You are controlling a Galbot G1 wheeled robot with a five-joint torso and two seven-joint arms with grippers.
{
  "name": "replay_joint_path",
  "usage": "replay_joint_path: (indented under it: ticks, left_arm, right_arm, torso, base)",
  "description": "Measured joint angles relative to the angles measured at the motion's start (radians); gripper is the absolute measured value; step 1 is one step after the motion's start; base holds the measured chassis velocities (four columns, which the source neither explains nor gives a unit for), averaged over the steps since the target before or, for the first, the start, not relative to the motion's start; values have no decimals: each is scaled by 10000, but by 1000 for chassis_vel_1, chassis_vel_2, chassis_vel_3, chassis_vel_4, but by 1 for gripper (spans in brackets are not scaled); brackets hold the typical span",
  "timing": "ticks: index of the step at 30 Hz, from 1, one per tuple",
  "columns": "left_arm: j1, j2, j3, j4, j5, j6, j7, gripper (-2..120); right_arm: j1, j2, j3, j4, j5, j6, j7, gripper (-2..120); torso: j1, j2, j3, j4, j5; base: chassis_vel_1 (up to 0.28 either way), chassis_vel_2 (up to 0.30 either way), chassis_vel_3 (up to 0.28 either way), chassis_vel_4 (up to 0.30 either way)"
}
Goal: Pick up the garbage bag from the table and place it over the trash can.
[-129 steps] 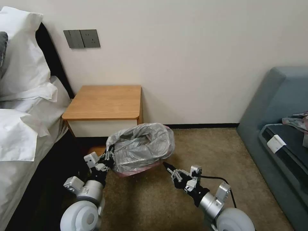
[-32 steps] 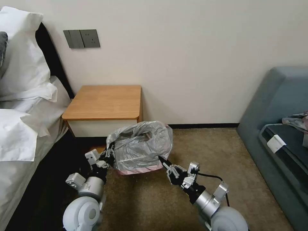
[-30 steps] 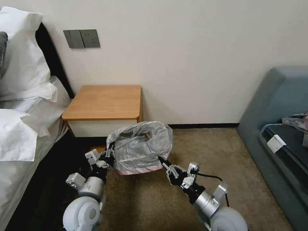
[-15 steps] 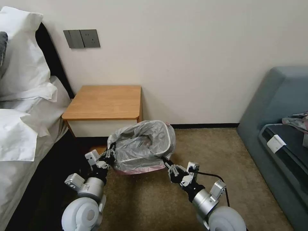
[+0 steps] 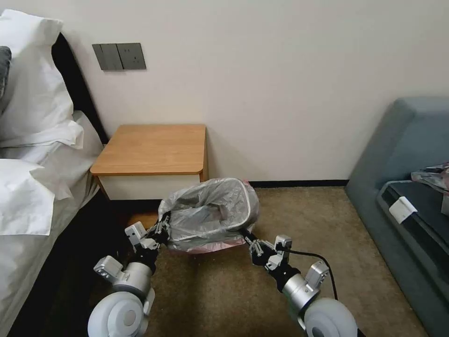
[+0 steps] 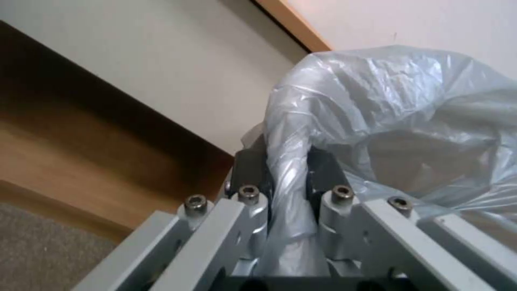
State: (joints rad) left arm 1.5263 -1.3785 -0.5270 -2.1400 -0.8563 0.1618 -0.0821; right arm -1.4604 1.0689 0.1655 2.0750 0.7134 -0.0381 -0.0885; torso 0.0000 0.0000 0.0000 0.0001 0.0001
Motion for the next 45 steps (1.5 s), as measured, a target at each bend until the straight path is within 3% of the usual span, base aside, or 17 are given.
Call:
replay_joint_path:
  ticks: [8, 17, 22, 27, 35, 37, 41, 45]
  left_arm:
    - [-312, 112, -121, 179, -342, 191, -118, 6]
    - [-520, 145, -173, 335, -606, 241, -186, 6]
    - [-552, 174, -210, 465, -714, 272, -187, 6]
    - [-557, 205, -253, 720, -887, 361, -171, 6]
    - [-496, 206, -265, 774, -1301, 494, -6, 6]
    - [-444, 207, -271, 747, -1486, 561, 71, 6]
    - [-334, 205, -289, 734, -1689, 575, 131, 6]
    - [-246, 199, -296, 733, -1730, 575, 148, 6]
  right_arm:
    - [-1092, -767, 609, 174, -1407, 669, -2105, 26]
    - [-1462, -866, 1256, -172, -2000, 1351, -2341, 60]
    - [-1369, -558, 1574, -68, -1516, 1435, -2339, 75]
    - [-1118, -174, 1712, 651, 621, 1173, -1927, 96]
    - [-475, 156, 1549, 1482, 2956, 695, -1247, 100]
    - [-93, 475, 1388, 1532, 3678, 560, -378, 100]
    - [236, 1102, 1223, 1226, 4083, 395, 344, 100]
    - [277, 1627, 1139, 974, 4134, 229, 360, 100]
  torso:
    - [0, 0, 0, -1, -1]
    - [0, 0, 0, -1, 0]
    - [0, 0, 0, -1, 1]
    - [0, 0, 0, -1, -1]
    - [0, 0, 0, -1, -2]
    - [0, 0, 0, 0, -2]
    - [0, 0, 0, 0, -1]
    - [0, 0, 0, 0, -1]
  base:
    - [0, 0, 0, 0]
    - [0, 0, 0, 0]
    - [0, 0, 0, 0]
    - [0, 0, 0, 0]
    - [0, 0, 0, 0]
    - [0, 0, 0, 0]
    - [0, 0, 0, 0]
    - [0, 0, 0, 0]
